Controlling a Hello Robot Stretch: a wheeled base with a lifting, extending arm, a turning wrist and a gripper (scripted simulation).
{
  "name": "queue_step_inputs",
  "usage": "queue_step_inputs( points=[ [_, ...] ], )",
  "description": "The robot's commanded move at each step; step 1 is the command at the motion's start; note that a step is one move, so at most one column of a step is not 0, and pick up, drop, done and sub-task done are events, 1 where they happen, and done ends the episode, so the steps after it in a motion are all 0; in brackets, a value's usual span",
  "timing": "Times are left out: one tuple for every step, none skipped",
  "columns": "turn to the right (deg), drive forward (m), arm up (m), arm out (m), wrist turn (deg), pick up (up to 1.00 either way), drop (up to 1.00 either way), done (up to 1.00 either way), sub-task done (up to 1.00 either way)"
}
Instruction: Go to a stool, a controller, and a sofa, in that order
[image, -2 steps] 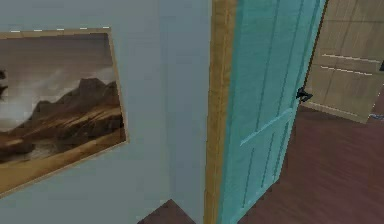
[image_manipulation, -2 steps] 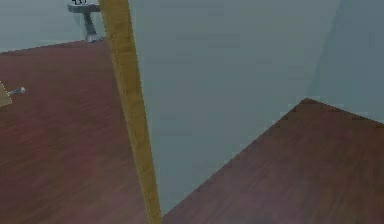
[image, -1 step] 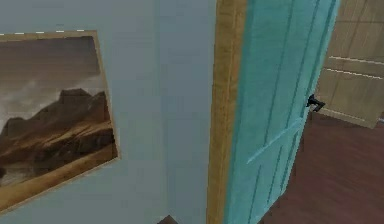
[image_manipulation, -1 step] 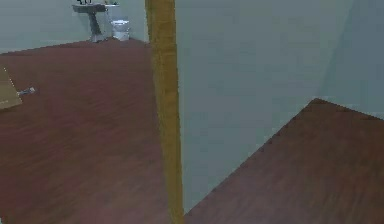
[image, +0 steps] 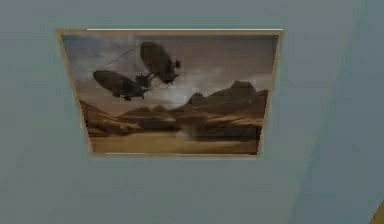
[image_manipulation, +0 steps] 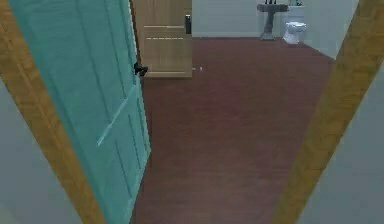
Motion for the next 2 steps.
queue_step_inputs(
  points=[
    [-39.0,0.00,0.00,0.00,0.0,0.00,0.00,0.00,0.00],
    [0.0,0.20,0.00,0.00,0.0,0.00,0.00,0.00,0.00]
  ],
)
